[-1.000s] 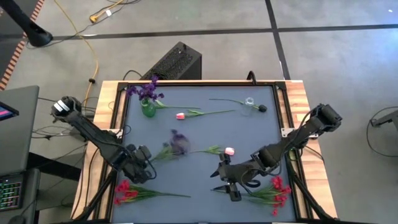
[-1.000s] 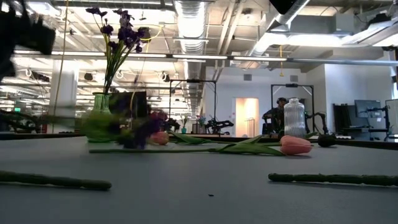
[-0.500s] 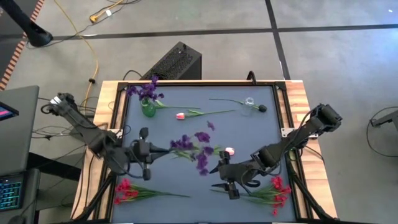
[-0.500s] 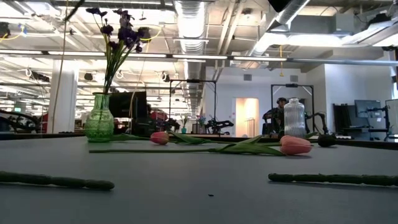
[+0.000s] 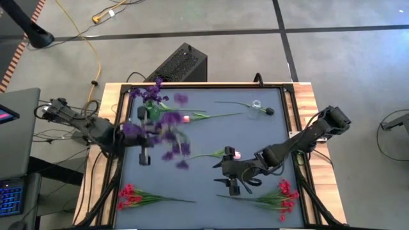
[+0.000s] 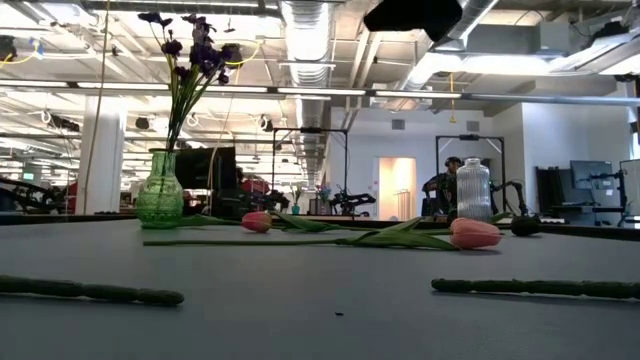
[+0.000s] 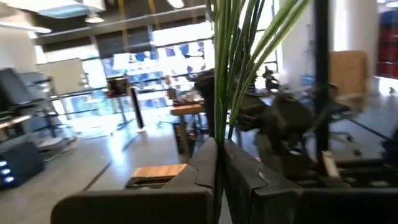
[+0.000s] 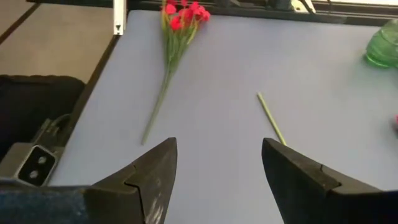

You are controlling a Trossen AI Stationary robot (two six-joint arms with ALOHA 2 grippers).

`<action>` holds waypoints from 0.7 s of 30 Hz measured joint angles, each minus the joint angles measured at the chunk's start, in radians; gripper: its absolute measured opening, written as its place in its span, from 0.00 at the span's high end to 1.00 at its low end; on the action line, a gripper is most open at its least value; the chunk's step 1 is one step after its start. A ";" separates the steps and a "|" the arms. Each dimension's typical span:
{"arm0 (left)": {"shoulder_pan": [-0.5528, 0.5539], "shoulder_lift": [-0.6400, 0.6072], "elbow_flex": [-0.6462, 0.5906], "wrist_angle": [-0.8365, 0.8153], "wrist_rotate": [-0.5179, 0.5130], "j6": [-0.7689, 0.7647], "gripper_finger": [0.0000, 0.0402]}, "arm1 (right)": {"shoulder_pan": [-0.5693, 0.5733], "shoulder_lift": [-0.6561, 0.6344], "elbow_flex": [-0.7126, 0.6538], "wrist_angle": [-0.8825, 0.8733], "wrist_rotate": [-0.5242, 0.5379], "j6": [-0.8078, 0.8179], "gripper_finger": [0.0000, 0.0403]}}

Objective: Sort flowers into vase by color
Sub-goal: Put the purple flowers into the green vase

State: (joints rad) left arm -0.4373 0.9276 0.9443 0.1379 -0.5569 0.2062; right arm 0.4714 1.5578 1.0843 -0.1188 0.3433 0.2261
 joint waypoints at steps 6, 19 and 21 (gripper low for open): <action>0.109 -0.048 0.000 0.001 0.000 0.015 1.00 | -0.052 0.000 0.000 0.001 0.000 -0.077 0.35; 0.358 -0.225 0.000 0.050 0.039 0.179 1.00 | -0.197 0.000 -0.001 0.001 0.000 -0.230 0.35; 0.401 -0.245 0.000 0.064 0.037 0.207 1.00 | -0.223 0.000 -0.001 0.000 -0.001 -0.235 0.35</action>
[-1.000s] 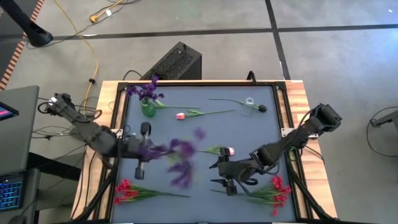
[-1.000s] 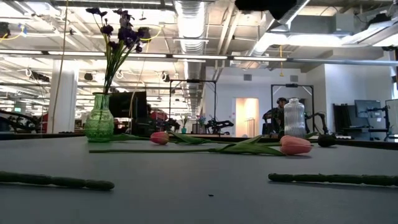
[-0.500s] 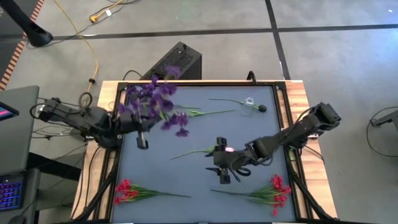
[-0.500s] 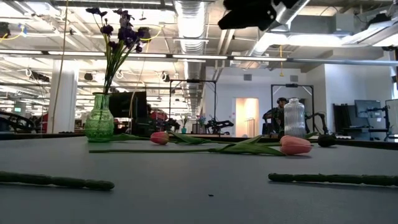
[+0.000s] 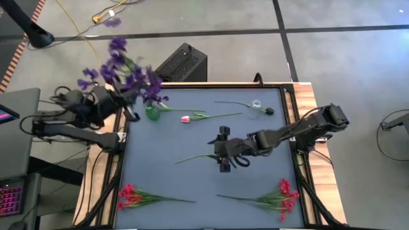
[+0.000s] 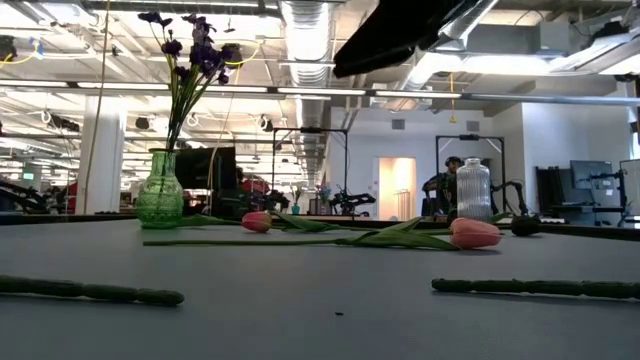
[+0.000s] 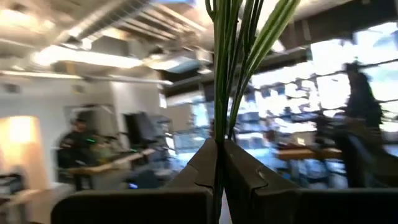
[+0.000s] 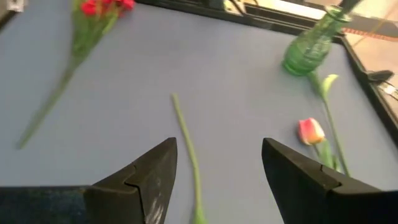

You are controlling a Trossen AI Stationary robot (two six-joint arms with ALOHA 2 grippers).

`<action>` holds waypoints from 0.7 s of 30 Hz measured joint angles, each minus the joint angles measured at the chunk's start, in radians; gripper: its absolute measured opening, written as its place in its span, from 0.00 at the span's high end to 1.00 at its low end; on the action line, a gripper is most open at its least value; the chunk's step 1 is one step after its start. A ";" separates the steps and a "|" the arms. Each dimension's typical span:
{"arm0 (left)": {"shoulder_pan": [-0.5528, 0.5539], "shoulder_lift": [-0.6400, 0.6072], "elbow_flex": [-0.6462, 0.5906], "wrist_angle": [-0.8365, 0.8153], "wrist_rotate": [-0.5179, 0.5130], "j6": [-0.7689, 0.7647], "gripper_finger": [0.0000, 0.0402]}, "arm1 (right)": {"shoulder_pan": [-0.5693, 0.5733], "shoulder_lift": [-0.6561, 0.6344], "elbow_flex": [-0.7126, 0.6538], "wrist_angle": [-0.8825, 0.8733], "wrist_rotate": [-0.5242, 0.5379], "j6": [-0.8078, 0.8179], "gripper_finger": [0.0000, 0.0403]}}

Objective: Sort flowers into vase by color
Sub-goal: Put the purple flowers into the green vase

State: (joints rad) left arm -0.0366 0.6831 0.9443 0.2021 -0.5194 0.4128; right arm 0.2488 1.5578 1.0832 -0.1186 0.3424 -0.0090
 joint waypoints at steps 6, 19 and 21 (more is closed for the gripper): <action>0.145 -0.033 0.000 0.043 -0.066 0.053 1.00 | -0.067 0.003 0.000 -0.001 0.000 0.000 0.35; 0.759 -0.005 0.000 -0.114 0.193 -0.256 1.00 | -0.147 0.102 -0.001 0.005 -0.007 -0.047 0.35; 0.869 -0.006 0.000 -0.151 0.297 -0.322 1.00 | -0.146 0.098 -0.001 0.007 -0.007 -0.045 0.35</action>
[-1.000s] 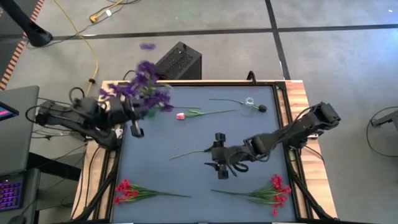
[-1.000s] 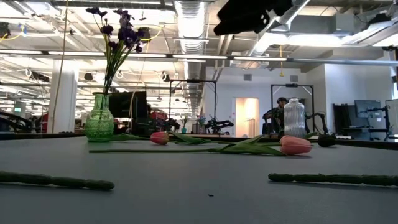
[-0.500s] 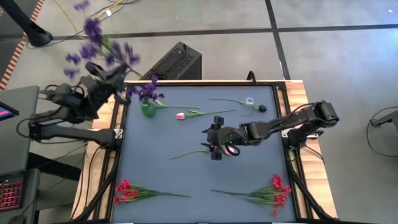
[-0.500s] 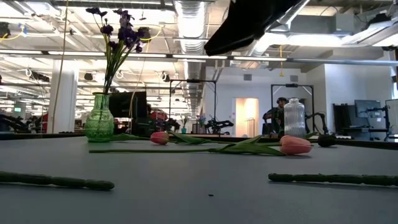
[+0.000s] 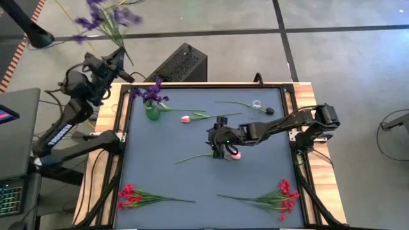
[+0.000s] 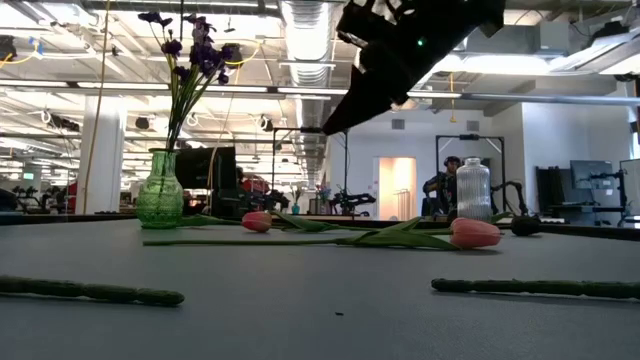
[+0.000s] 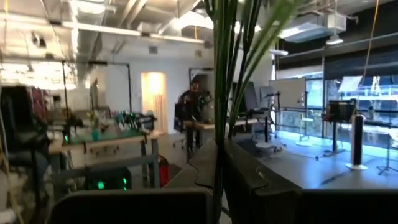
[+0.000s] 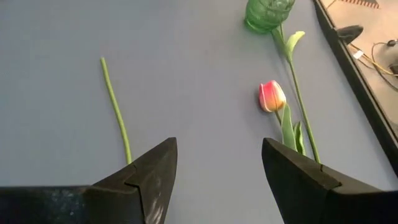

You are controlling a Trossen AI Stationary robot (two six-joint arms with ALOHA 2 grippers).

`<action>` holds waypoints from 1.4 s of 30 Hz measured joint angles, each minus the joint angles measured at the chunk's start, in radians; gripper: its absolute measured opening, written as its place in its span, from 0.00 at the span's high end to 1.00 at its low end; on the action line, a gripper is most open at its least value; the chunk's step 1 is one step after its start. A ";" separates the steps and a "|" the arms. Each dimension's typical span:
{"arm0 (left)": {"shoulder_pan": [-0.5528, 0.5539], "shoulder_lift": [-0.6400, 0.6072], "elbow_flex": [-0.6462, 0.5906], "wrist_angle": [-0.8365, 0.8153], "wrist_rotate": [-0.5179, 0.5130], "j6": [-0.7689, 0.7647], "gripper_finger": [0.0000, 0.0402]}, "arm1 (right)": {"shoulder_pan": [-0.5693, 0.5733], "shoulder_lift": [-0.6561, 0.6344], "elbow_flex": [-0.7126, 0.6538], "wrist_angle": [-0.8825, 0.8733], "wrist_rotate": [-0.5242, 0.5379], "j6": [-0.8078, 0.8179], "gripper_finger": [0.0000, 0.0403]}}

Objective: Sort flowers into vase by color
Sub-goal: Put the purple flowers into the green vase

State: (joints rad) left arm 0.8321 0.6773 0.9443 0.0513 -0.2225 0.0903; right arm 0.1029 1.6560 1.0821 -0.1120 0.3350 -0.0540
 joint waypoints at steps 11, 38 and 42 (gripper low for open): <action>0.328 0.065 0.000 -0.159 0.498 -0.181 1.00 | 0.021 0.000 0.000 -0.005 -0.092 0.009 0.35; 0.443 -0.009 -0.282 -0.043 0.732 -0.133 1.00 | 0.078 0.002 -0.010 -0.011 -0.101 0.029 0.35; 0.443 -0.009 -0.282 -0.028 0.710 -0.155 1.00 | 0.079 0.002 -0.010 -0.011 -0.101 0.029 0.35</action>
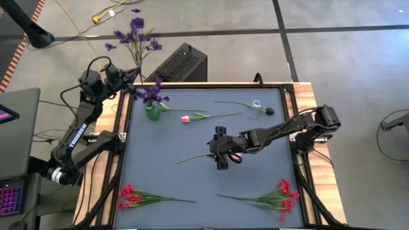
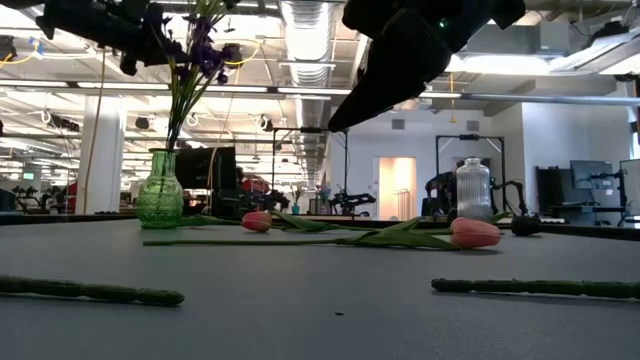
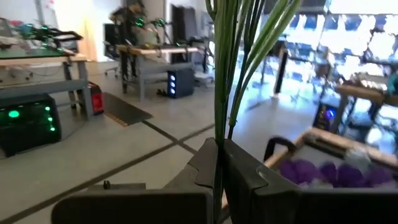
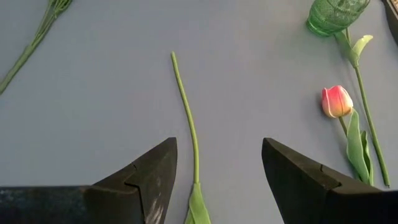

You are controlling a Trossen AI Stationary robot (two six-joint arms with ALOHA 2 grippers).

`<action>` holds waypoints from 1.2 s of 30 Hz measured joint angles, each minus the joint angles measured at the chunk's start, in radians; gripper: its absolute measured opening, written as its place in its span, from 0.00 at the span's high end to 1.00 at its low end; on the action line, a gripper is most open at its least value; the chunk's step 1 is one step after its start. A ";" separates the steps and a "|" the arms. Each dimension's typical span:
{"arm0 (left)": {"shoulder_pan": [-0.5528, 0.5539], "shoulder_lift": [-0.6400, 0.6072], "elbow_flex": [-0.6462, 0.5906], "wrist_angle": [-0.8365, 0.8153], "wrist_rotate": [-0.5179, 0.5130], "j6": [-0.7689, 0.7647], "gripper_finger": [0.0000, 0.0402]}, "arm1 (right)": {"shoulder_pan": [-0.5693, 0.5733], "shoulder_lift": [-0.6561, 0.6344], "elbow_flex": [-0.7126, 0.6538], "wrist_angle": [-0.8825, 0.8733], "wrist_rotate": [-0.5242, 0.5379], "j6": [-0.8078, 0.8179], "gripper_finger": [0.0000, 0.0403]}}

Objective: Sort flowers into vase by color
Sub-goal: Put the purple flowers into the green vase

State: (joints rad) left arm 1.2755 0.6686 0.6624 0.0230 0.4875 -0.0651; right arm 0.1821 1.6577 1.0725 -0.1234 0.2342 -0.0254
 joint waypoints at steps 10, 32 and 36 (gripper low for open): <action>-0.003 0.019 -0.001 0.022 -0.046 0.025 1.00 | 0.000 0.000 0.000 0.023 0.001 0.000 0.35; -0.023 0.018 -0.001 -0.235 -0.076 0.357 1.00 | 0.000 0.000 0.000 0.035 -0.001 0.000 0.35; -0.048 0.018 -0.001 -0.290 -0.105 0.340 1.00 | 0.000 0.000 0.000 0.035 -0.001 0.000 0.35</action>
State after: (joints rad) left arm 1.2276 0.6865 0.6617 -0.2669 0.3821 0.2753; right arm 0.1825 1.6573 1.0725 -0.0883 0.2333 -0.0254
